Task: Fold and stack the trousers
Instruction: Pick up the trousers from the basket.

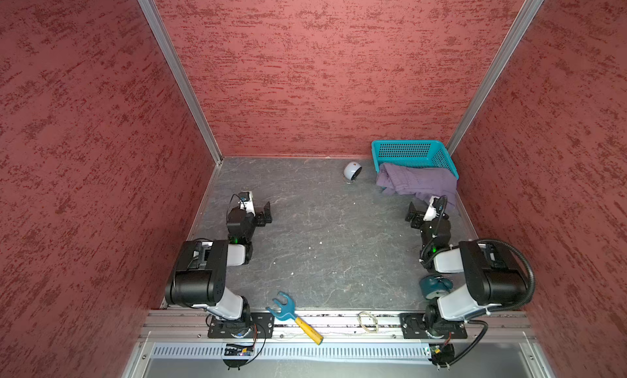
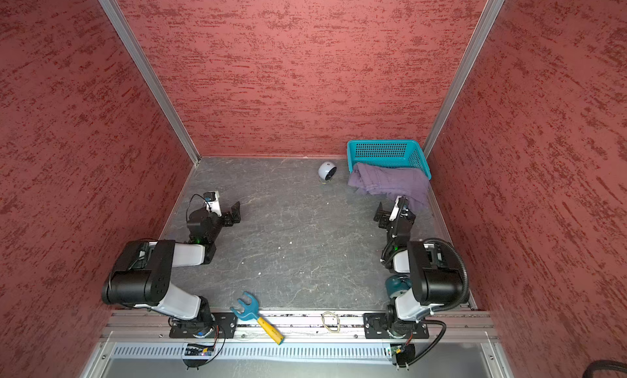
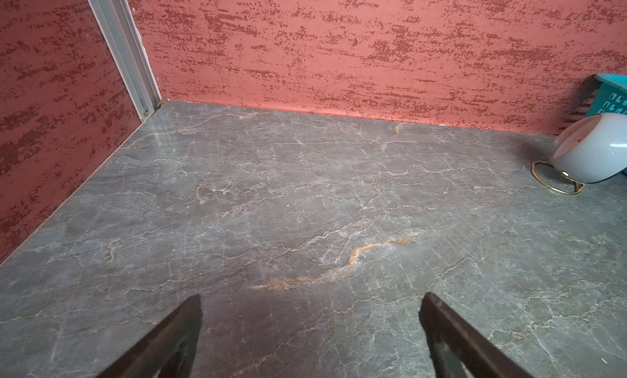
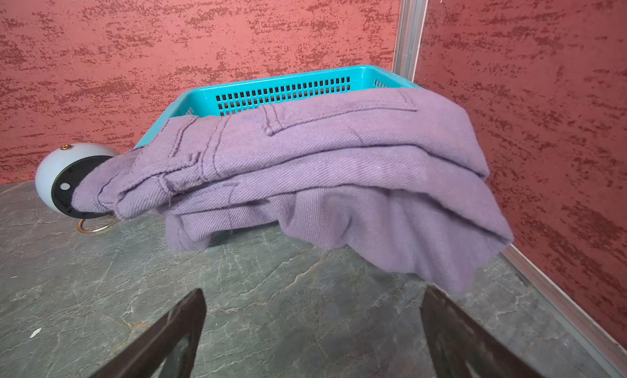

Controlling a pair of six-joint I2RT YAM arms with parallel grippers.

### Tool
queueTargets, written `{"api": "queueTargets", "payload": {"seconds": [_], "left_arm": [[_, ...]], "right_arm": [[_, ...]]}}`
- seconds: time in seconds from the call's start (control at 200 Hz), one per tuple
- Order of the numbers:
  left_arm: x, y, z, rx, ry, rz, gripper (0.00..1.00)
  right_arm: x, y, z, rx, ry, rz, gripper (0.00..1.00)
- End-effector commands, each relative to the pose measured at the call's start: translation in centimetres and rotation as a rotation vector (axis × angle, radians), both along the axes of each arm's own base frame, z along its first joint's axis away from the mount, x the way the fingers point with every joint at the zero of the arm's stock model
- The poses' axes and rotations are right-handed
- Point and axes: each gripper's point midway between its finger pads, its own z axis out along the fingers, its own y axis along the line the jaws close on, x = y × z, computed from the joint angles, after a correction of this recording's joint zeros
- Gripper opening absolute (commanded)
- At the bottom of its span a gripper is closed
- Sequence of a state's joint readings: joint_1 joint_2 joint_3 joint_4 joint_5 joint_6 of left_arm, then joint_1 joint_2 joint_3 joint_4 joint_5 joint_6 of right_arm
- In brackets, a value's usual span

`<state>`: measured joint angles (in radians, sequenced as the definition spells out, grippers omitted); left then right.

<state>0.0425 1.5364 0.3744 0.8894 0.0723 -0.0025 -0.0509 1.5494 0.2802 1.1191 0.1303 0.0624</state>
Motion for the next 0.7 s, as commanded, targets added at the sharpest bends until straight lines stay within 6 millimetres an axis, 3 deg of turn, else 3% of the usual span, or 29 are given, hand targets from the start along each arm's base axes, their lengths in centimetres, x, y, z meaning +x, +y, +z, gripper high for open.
{"api": "queueTargets", "payload": {"seconds": [0.0,0.696], "left_arm": [[0.21,-0.07,0.34,0.015,-0.007,-0.001,0.99],[0.19,-0.06,0.31,0.012,-0.008,-0.001,0.99]], "right_arm": [[0.3,0.29,0.89,-0.013,-0.029,0.019,0.99],[0.21,0.29,0.93,-0.013,-0.032,0.019,0.99]]}}
